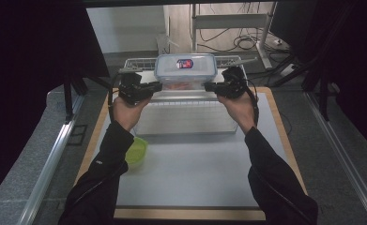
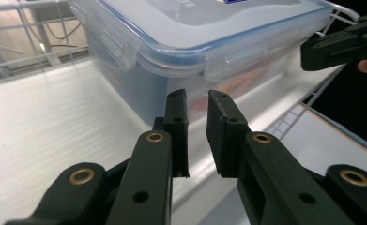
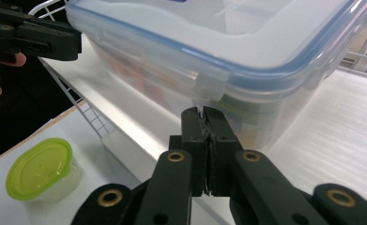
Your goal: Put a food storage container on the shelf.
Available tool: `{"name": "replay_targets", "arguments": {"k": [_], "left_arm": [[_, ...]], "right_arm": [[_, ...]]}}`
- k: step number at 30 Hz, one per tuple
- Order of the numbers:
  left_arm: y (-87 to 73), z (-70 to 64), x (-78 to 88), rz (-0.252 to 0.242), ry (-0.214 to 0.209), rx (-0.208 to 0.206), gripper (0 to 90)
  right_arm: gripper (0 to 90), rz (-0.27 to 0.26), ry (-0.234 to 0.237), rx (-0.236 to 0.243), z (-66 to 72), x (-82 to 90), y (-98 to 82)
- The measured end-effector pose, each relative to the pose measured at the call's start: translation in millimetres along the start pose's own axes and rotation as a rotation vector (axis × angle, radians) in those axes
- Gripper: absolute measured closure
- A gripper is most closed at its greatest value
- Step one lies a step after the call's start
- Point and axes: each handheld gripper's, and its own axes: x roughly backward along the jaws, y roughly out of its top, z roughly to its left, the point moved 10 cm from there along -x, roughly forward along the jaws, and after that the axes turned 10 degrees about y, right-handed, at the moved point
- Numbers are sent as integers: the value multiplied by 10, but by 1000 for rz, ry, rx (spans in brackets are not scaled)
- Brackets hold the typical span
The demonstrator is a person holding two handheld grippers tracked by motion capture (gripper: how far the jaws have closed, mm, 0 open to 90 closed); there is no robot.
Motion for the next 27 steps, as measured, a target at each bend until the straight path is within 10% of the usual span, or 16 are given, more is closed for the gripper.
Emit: {"name": "replay_targets", "arguments": {"k": [27], "left_arm": [[-568,-519,252,5,-54,-170,415]], "right_arm": [[493,-37,52,58,288,176,-332]]}}
